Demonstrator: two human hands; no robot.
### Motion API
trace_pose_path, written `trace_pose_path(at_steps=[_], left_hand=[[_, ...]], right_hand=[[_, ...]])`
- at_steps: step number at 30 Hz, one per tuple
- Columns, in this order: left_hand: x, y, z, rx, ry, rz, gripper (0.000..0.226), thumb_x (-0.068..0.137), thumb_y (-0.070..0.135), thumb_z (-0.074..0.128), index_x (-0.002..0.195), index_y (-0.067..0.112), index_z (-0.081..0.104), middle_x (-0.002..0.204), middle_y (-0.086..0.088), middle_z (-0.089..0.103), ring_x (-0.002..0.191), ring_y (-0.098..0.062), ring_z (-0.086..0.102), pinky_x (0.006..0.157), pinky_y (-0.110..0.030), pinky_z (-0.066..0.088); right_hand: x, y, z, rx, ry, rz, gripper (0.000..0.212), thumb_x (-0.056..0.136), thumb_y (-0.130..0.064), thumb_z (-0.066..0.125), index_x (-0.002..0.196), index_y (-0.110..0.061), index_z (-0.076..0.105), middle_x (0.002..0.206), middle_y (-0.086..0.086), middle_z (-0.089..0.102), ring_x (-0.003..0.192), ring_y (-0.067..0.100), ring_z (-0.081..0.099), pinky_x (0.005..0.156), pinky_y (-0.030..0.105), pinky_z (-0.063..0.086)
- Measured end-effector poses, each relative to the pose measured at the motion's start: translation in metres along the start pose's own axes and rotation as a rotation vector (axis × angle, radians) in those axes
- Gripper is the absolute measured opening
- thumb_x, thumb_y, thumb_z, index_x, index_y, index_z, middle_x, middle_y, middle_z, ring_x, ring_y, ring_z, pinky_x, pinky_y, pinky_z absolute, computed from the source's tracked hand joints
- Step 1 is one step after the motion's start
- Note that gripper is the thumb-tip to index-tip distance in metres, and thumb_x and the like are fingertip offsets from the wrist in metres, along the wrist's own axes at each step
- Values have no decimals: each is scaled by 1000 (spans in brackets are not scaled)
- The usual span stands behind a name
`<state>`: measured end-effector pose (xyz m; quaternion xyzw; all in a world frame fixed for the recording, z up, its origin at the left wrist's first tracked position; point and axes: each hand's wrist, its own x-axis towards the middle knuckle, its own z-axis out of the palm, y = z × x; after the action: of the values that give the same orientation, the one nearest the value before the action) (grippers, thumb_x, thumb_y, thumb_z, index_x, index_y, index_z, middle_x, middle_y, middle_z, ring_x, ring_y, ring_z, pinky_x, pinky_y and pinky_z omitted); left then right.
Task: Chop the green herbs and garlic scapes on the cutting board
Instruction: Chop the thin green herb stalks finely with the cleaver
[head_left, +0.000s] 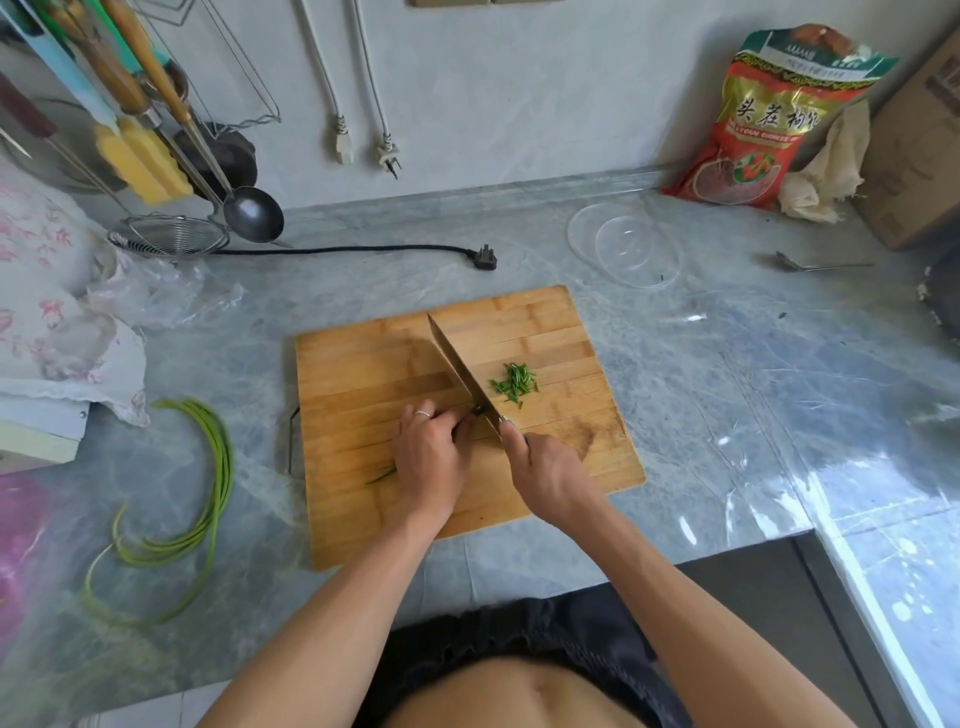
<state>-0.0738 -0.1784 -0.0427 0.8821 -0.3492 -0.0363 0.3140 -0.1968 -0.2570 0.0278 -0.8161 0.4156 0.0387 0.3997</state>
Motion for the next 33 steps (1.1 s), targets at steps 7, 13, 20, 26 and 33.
trace_pose_path(at_steps=[7,13,20,26,33], left_hand=[[1,-1,3,1,-13,-34,9,86,24,70,86,27,78,83,4,66,81,-26,54,71,-40,45],[0,-2,4,-24,3,-17,9,88,23,70,91,22,78,83,2,67,80,-24,54,70,-43,47],[-1,0,5,-31,9,-37,9,89,23,69,89,23,78,82,-1,68,80,-25,54,71,-42,46],[-1,0,3,-26,23,-26,12,89,25,66,90,26,78,80,2,65,79,-23,51,69,-41,44],[-1,1,4,-12,23,-49,12,88,28,66,90,30,78,82,4,66,80,-22,50,71,-38,41]], right_hand=[[10,-20,-3,62,-25,38,55,105,-45,20,78,-6,48,65,8,49,68,39,59,64,46,52],[2,-9,-15,266,-30,144,65,97,-64,21,74,-9,50,56,5,46,43,20,44,42,29,39],[3,-16,-12,173,-88,58,64,99,-59,20,76,-7,51,63,9,49,49,20,48,40,27,44],[9,-14,-9,136,-74,17,61,101,-55,20,74,-8,49,62,8,51,51,19,47,50,33,46],[12,-9,-4,130,-68,20,62,102,-54,21,70,-8,50,60,8,53,54,22,50,56,37,48]])
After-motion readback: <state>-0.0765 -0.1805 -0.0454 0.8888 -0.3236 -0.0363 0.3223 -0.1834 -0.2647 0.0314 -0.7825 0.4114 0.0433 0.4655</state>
